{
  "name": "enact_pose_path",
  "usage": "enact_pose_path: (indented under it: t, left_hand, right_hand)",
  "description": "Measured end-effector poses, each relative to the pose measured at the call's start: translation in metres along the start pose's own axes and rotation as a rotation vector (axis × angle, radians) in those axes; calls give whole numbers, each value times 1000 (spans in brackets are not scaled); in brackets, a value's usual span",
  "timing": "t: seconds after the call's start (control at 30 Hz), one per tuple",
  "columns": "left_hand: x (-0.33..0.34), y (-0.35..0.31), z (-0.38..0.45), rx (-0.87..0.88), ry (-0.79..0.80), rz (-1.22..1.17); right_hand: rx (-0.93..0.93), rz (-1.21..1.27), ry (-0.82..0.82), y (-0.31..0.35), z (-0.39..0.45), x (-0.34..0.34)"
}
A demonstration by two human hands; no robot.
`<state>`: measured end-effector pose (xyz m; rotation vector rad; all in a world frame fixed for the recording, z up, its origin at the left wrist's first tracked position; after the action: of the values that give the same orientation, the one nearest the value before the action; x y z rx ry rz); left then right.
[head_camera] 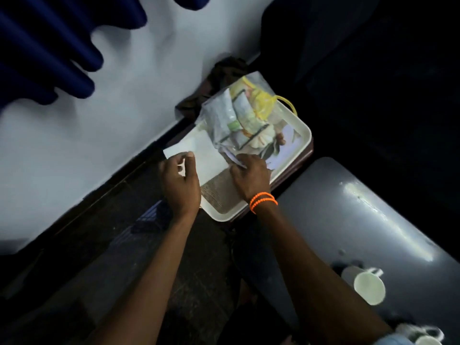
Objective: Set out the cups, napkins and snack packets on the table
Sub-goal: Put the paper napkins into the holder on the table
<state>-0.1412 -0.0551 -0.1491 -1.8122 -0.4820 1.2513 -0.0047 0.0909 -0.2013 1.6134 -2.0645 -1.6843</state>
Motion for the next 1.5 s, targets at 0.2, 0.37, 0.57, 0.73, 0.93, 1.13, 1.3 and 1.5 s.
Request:
enact_pose_path:
  t: [0.2,0.37,0.57,0.73,0.93,1.13,1.3,1.5]
  left_hand:
    - [-16,46,35,-394,105,128]
    - [-9,56,38,-370,169,-35]
    - [-19,53,33,-293,56,31]
    - [-10,20,13,-70,-10,-109]
    - [57,19,-25,-545,230,-895]
    - [125,-16,-66,-559,676,-963]
    - [174,-37,-113,-461,681,-615]
    - [239,-73,-203,-499,832,-436]
  right_hand:
    - [54,-273,39,27,40,44]
    - [78,-303,60,37,41,64]
    - [15,171,7,42,30,51]
    - [2,557,-48,30,4,5]
    - [-10,1235,185,-1,-18,-29]
    - [117,839,40,-70,-48,-74]
    - [12,482,-227,-106,-94,-126]
    - [-44,481,-516,-161,-187,-186]
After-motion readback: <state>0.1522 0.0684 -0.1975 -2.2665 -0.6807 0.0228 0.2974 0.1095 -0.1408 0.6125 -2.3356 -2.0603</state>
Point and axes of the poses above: each hand's wrist, its own z-axis towards the middle knuckle, its own x-axis out of the palm, y = z × x, the point moved 7 cm from there along z, towards the middle knuckle, and after that the axes turned 11 degrees about y, right-handed, at the moved point
